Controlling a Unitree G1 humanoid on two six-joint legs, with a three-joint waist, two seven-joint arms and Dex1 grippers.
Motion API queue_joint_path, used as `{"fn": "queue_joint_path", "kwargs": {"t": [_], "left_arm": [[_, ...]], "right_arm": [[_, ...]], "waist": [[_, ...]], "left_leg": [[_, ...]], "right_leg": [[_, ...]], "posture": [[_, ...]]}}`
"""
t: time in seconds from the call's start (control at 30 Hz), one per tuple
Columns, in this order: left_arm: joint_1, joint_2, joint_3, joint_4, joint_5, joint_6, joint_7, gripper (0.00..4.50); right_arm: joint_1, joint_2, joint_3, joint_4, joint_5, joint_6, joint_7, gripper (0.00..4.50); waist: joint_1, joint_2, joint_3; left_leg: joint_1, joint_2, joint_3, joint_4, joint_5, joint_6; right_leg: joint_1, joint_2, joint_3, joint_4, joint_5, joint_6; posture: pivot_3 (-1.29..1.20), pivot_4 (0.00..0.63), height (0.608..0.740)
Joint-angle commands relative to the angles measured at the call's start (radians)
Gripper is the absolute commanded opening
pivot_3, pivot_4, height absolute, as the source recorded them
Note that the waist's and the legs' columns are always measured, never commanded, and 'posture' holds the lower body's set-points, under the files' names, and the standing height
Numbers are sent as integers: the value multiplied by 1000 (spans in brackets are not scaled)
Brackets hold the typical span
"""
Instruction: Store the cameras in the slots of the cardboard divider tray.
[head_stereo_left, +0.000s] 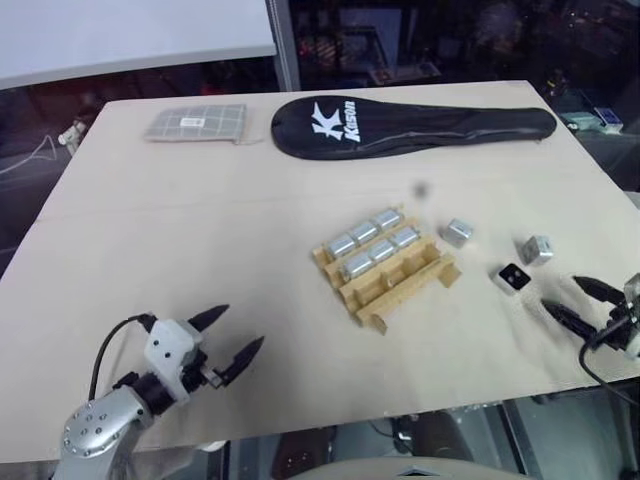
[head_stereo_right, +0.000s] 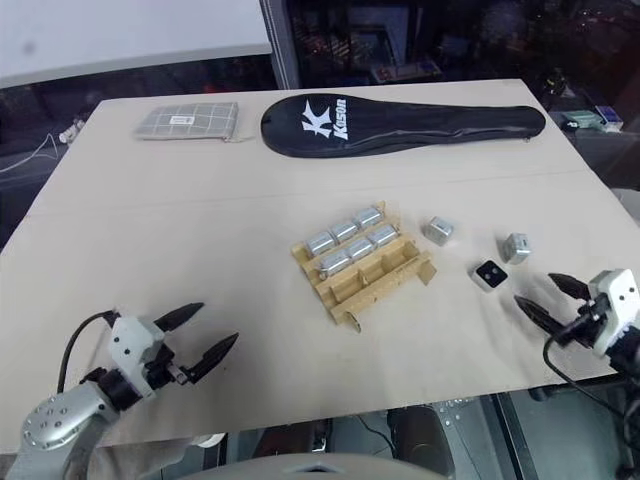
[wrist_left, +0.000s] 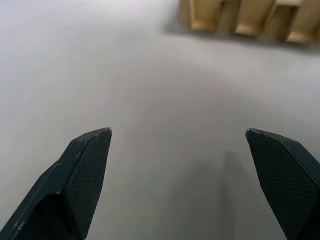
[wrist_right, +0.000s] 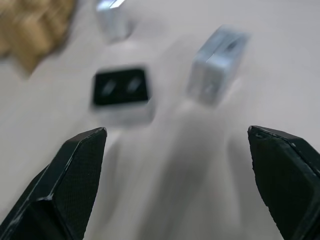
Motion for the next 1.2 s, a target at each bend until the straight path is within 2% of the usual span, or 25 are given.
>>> {"fn": "queue_joint_path", "kwargs": {"t": [0.03, 0.17, 0.33, 0.5, 0.9, 1.0, 1.1, 1.13, 1.17, 1.2], "left_arm": [[-47, 81, 54, -59, -103, 41, -79, 4441], [-129, 178, 97, -84, -252, 95, -212, 4441], [-198, 261, 141, -87, -389, 158, -357, 4441], [-224, 298, 111, -76, -361, 171, -427, 4441], [-270, 275, 89, -49, -330, 169, -450, 4441], [-286, 270, 110, -69, -385, 196, -443, 4500], [-284, 275, 123, -79, -409, 212, -457, 4500], [-278, 280, 126, -79, -411, 217, -464, 4500], [-272, 285, 129, -77, -411, 220, -473, 4500], [-269, 288, 131, -76, -410, 224, -478, 4500]], "right_arm": [[-56, 35, -54, -96, 51, 71, -138, 4500], [-136, 81, -33, -106, 20, 125, -286, 4500], [-164, 125, -2, -125, -5, 147, -355, 4500], [-152, 150, 18, -162, 1, 185, -386, 4500], [-182, 152, 56, -48, -47, 144, -364, 4500], [-192, 155, 56, -19, -59, 121, -362, 3686], [-201, 153, 58, 4, -65, 106, -356, 2218], [-202, 153, 58, 8, -68, 101, -354, 1862], [-204, 153, 59, 10, -69, 95, -351, 1283], [-204, 153, 59, 10, -70, 94, -350, 916]], "waist": [[-1, -1, 1], [-1, -1, 0], [-3, -1, 1], [-4, 0, 1], [-6, 0, 1], [-6, 0, 1], [-6, 0, 1], [-6, 0, 1], [-6, 0, 1], [-6, 0, 1]], "left_leg": [[0, 0, -1, 0, 0, 0], [0, 0, -1, 0, 0, 0], [-1, 0, -1, -1, 0, 0], [-1, 0, 0, -1, 0, 0], [-1, 0, 0, 0, 0, 0], [0, 0, 0, 0, 0, 0], [0, 0, 0, 0, 0, 0], [0, 0, 0, 0, 0, 0], [0, 0, 0, 0, 0, 0], [0, 0, 0, 0, 0, 0]], "right_leg": [[0, 0, -1, 0, 0, 0], [0, 1, -1, 0, 0, 0], [-1, 1, 0, 0, 0, 0], [-1, 1, 1, -1, 0, 0], [0, 1, 1, 0, 0, 0], [0, 1, 1, 0, 0, 0], [0, 1, 1, 0, 0, 0], [0, 1, 1, 0, 0, 0], [0, 1, 1, 0, 0, 0], [0, 1, 1, 0, 0, 0]], "posture": [[0, 150, 740], [0, 150, 740], [0, 150, 740], [0, 150, 740], [0, 150, 740], [0, 150, 740], [0, 150, 740], [0, 150, 740], [0, 150, 740], [0, 150, 740]]}}
